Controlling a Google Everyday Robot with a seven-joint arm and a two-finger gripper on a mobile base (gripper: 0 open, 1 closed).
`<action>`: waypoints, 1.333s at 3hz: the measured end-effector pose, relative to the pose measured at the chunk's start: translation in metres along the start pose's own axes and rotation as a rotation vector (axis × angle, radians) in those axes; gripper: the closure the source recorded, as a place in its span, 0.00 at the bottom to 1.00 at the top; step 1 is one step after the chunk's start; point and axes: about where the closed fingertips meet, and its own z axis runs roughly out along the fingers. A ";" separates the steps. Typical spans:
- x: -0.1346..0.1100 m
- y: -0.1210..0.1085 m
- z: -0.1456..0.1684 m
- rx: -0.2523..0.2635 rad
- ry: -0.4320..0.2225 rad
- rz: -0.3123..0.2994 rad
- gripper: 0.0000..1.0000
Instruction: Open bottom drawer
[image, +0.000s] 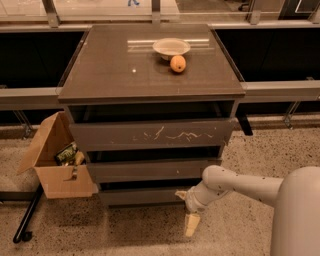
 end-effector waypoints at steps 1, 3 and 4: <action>0.009 -0.008 0.006 0.021 0.026 -0.008 0.00; 0.078 -0.068 0.037 0.069 0.034 -0.084 0.00; 0.082 -0.087 0.030 0.105 0.036 -0.091 0.00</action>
Offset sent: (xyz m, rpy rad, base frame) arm 0.0875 -0.0510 -0.0743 -0.1063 -0.1678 0.0480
